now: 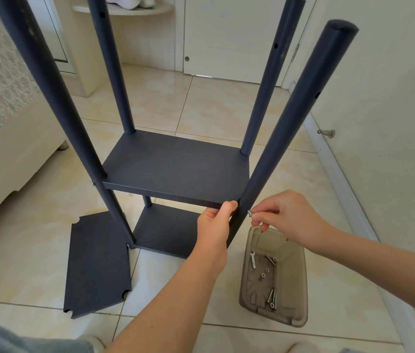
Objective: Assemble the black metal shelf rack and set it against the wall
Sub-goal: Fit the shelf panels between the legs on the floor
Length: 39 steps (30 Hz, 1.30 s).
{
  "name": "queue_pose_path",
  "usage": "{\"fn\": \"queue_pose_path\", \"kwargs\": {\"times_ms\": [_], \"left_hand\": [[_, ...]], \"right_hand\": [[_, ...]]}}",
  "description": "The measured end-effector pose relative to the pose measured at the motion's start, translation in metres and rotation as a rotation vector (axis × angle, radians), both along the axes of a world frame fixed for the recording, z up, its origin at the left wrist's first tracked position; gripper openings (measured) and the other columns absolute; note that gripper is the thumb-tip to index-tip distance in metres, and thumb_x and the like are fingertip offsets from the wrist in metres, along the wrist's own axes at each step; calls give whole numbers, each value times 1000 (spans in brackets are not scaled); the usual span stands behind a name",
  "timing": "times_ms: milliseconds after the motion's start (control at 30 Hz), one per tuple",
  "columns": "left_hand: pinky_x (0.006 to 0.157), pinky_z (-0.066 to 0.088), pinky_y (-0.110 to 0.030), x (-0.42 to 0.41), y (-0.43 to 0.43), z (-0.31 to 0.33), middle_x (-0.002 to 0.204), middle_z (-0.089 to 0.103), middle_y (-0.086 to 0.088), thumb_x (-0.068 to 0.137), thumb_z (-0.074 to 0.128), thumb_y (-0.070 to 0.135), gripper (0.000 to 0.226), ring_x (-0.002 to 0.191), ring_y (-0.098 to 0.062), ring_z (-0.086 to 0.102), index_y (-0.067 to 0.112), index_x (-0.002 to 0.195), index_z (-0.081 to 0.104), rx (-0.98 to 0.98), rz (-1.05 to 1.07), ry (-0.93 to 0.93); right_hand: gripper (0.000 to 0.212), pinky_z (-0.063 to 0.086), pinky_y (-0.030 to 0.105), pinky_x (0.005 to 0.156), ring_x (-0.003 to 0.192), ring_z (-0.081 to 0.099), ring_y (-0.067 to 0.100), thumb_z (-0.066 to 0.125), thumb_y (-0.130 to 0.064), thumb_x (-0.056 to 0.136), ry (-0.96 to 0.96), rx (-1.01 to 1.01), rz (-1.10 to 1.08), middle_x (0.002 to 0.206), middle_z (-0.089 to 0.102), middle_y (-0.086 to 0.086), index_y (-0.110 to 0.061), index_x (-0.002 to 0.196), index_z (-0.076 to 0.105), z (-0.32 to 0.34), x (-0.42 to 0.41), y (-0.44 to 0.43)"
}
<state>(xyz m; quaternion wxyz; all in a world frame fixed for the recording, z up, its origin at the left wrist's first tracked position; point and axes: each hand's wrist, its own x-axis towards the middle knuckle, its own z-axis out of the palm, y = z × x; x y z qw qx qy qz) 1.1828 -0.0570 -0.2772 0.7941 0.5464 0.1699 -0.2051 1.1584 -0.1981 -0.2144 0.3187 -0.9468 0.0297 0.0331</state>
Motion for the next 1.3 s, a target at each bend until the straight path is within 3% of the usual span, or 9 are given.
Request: {"fn": "queue_pose_path", "kwargs": {"times_ms": [167,367,433,567,733,933,1100,1233,1300], "left_hand": [[102,47,-46,0,2,-1,111,69,-18,93,66,29,19,114,-34,62,10,93,64,-31,-15,-8],[100,49,-43,2,1,-3,112,69,-16,95,64,35,25,113,-30,62,10,100,65,-60,-19,-24],[91,49,-35,2,0,-4,107,70,-11,95,63,38,24,110,-26,62,14,95,64,-58,-12,-21],[79,45,-25,2,1,-6,76,70,12,93,65,45,27,101,-17,63,19,90,63,-79,-25,-35],[88,44,-28,3,5,-7,79,71,13,71,64,63,51,104,-17,62,19,97,64,-132,-102,-93],[87,45,-28,3,5,-6,84,74,10,90,61,51,31,99,-14,64,20,96,64,-127,-120,-91],[96,48,-33,4,6,-5,97,75,0,95,60,46,28,107,-21,65,18,97,65,-126,-119,-73],[97,47,-35,2,5,-2,110,73,-9,96,60,46,32,112,-24,63,15,100,64,-117,-116,-52],[90,47,-30,2,5,-1,106,74,-5,96,59,46,33,111,-23,64,14,101,65,-113,-110,-47]], "right_hand": [[15,50,8,67,62,67,1,69,-19,90,-10,-18,80,68,70,-18,-14,83,80,-1,4,-2],[15,47,6,66,66,65,-1,68,-24,92,-16,-16,115,69,69,-22,-21,81,79,0,8,-7],[18,46,5,67,69,64,-2,66,-26,93,-28,-49,139,72,70,-20,-21,81,78,0,10,-7],[20,44,3,71,78,61,-8,62,-27,96,-35,-131,202,73,63,-27,-28,80,74,-2,11,-8],[20,43,4,66,83,58,-10,60,-33,95,-56,-184,215,72,60,-31,-31,81,73,-7,15,-11],[28,50,19,69,78,61,-2,59,-38,95,-79,-227,213,69,63,-27,-49,69,56,-7,14,-15],[4,45,17,66,74,60,-3,60,-43,93,-115,-253,168,76,57,-30,-40,91,62,-7,11,-11],[34,40,7,52,73,60,-1,72,-37,86,-166,-205,99,79,49,-28,-47,90,39,-5,14,-4],[43,42,0,54,85,53,-18,74,-30,86,-159,-122,90,82,48,-27,-52,90,37,-6,14,-2]]}}
